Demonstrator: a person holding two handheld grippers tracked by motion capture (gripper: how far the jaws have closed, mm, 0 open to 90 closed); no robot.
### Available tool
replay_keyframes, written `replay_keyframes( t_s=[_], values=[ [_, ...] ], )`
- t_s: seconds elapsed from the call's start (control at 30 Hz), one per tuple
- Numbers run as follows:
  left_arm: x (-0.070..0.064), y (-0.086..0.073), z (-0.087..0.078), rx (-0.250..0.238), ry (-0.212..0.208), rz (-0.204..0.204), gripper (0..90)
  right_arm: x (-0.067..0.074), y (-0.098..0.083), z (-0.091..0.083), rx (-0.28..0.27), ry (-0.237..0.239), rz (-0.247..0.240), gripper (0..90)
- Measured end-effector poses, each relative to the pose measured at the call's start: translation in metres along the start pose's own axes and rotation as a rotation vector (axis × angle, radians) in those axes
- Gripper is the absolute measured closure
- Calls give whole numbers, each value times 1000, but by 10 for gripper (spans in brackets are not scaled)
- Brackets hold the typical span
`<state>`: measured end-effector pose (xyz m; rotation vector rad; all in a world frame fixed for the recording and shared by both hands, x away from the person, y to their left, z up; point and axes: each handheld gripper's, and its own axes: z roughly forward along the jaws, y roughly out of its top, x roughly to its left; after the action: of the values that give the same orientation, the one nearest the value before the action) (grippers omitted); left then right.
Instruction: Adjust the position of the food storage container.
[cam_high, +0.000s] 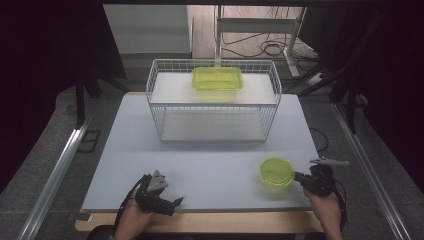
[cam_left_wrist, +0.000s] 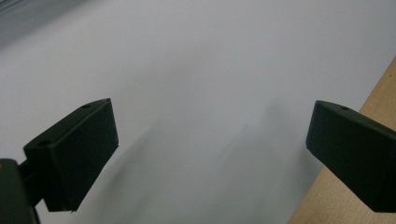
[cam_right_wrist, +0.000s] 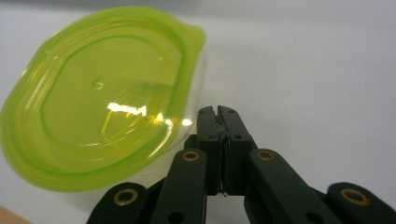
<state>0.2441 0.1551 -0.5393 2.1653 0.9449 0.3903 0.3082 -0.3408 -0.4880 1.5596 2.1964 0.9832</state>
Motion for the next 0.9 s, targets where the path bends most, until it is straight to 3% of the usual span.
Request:
replay_keyframes(
  t_s=[0.53,0.9],
  values=[
    [-1,0,2,9,-1,6,22,21,2,20,28,128,-4,877],
    [-1,0,2,12,0,8,22,57,13,43,41,244,-39,876]
  ],
)
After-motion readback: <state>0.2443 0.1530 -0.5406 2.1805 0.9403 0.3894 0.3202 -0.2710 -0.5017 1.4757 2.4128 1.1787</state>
